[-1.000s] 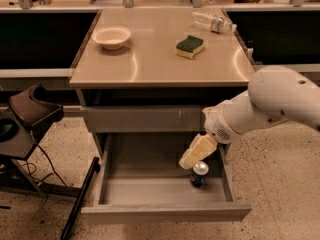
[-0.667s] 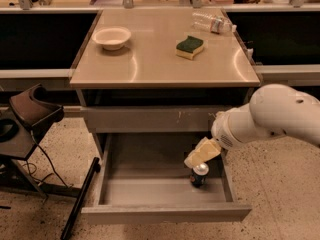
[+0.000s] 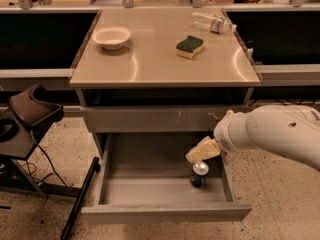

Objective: Pick pepsi can from middle drawer and place on counter

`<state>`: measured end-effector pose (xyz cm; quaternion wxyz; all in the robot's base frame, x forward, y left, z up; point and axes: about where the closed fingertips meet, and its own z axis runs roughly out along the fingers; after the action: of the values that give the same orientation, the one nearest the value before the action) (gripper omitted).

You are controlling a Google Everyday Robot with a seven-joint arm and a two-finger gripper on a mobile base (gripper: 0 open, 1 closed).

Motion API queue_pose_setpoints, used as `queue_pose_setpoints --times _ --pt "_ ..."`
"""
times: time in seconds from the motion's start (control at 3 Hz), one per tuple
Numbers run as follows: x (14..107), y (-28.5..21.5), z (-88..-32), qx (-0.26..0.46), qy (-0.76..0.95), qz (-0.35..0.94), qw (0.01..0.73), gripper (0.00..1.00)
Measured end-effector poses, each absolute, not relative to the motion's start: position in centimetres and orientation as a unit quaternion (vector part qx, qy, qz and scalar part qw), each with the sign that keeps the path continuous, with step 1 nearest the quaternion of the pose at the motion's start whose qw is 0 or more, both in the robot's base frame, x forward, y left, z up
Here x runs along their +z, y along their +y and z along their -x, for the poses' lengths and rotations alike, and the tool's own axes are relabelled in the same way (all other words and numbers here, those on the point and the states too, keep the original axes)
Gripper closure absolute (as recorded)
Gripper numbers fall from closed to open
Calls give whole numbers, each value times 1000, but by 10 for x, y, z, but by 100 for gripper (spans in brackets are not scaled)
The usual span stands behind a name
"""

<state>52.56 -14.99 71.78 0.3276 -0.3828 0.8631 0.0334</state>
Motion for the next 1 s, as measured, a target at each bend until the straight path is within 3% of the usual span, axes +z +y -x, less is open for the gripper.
queue_pose_setpoints --times 1.0 --pt "586 -70 -523 121 862 413 267 0"
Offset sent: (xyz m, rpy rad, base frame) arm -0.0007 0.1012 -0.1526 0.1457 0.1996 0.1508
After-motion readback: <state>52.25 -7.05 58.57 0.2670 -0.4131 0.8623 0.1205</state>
